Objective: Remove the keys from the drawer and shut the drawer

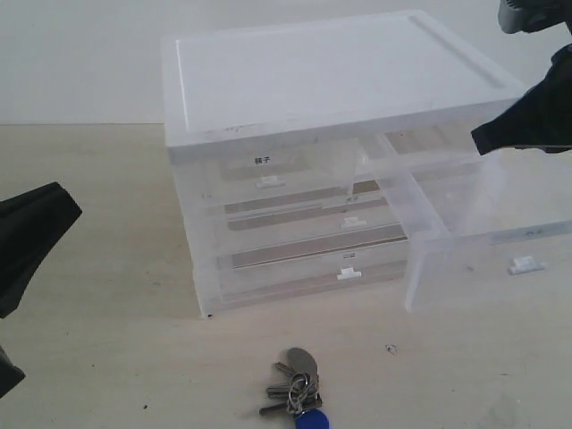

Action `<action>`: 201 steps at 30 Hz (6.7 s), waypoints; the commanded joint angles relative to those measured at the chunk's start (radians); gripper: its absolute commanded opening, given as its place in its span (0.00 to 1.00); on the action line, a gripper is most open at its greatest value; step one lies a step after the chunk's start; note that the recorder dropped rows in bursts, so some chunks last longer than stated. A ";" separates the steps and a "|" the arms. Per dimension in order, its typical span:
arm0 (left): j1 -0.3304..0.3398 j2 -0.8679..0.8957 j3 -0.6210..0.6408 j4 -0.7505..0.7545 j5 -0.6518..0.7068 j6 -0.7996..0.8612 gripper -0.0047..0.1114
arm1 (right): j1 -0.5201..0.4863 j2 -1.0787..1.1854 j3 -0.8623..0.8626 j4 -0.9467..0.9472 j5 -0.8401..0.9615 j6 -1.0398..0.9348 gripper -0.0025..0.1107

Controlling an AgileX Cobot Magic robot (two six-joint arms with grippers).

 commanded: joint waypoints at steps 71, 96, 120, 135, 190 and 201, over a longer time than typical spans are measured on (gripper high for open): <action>-0.779 0.407 -0.394 -0.140 0.528 0.245 0.08 | 0.188 -0.242 0.029 -0.048 0.003 0.243 0.02; -0.779 0.366 -0.497 -0.178 0.534 0.307 0.08 | 0.188 -0.326 0.011 0.159 0.212 -0.027 0.02; -0.824 0.272 -0.425 -0.100 0.825 0.286 0.08 | 0.493 -0.238 0.160 0.348 0.563 -0.646 0.02; -0.799 0.369 -0.469 -0.678 0.687 0.848 0.08 | 0.502 -0.187 0.159 -0.047 0.270 -0.432 0.02; -0.764 0.228 -0.469 -0.843 0.792 0.945 0.08 | 0.075 0.055 -0.045 0.260 0.134 -0.118 0.02; -0.764 0.228 -0.469 -0.843 0.793 0.948 0.08 | 0.310 0.050 -0.043 0.248 0.240 -0.109 0.02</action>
